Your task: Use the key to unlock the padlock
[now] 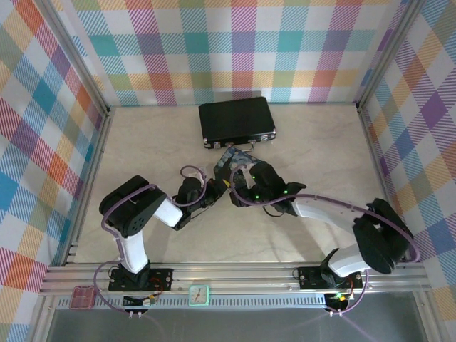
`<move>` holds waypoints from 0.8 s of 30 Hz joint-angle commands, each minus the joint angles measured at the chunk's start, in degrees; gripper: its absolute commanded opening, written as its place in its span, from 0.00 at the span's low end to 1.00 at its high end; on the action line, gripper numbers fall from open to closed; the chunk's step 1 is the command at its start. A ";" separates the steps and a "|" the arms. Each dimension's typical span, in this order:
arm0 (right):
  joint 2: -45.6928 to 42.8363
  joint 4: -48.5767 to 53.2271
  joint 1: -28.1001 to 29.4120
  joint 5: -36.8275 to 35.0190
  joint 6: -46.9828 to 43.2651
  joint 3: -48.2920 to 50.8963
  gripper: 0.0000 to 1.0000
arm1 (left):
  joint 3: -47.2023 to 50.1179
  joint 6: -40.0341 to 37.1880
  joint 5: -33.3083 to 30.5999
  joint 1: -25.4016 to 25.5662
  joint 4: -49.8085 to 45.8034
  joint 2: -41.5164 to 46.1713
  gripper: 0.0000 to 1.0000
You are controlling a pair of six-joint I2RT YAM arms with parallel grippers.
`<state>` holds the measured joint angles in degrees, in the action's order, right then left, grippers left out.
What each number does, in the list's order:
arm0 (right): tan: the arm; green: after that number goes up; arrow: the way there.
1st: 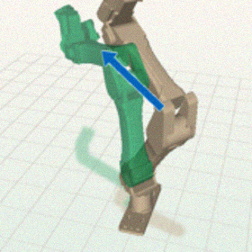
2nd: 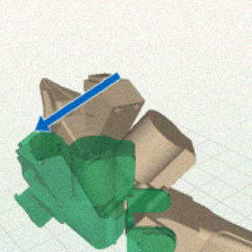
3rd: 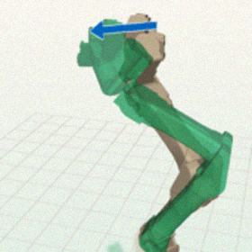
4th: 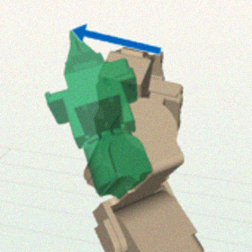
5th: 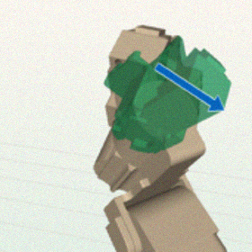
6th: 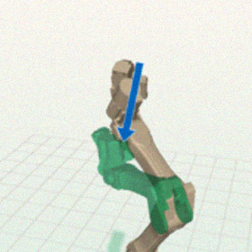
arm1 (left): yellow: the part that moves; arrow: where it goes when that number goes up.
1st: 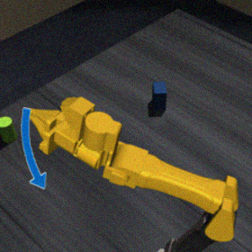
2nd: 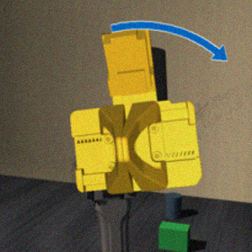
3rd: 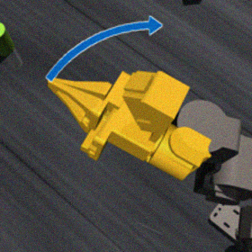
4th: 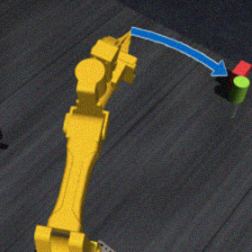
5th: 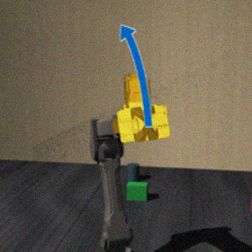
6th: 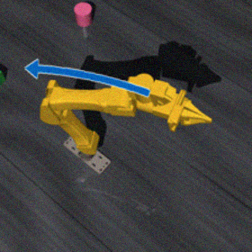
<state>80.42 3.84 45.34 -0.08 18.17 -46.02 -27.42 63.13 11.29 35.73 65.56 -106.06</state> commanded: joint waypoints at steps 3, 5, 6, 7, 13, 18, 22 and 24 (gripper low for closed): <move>-6.35 2.82 0.01 -8.93 9.38 0.99 0.64 | 2.25 0.64 -6.94 1.79 4.79 -0.05 0.00; -7.36 4.89 -0.03 -13.14 10.65 0.01 0.68 | 2.79 0.35 -9.07 1.98 3.85 1.08 0.00; -7.46 5.32 -0.16 -14.38 10.73 -0.40 0.69 | 2.77 0.03 -9.71 2.07 3.04 1.57 0.00; -7.40 5.82 -0.46 -15.04 10.74 -0.94 0.70 | 2.76 -0.52 -10.38 2.13 1.76 2.30 0.00; -5.91 7.24 -3.05 -15.55 11.05 -1.98 0.71 | 3.84 -2.87 -15.50 2.44 -5.55 8.64 0.00; -6.74 7.49 -5.80 -15.13 12.07 -0.37 0.71 | 4.69 -4.19 -18.99 2.73 -13.65 15.22 0.00; -6.74 5.23 -6.71 -13.53 10.09 -0.15 0.73 | 3.88 -6.68 -19.80 3.39 -18.35 18.32 0.00; -4.45 4.55 -6.67 -12.96 11.28 -1.20 0.73 | 3.61 -7.87 -19.91 3.82 -18.20 18.38 0.00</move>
<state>74.30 9.96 38.61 -14.26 29.17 -46.24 -23.09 58.08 -6.48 38.35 49.28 -89.17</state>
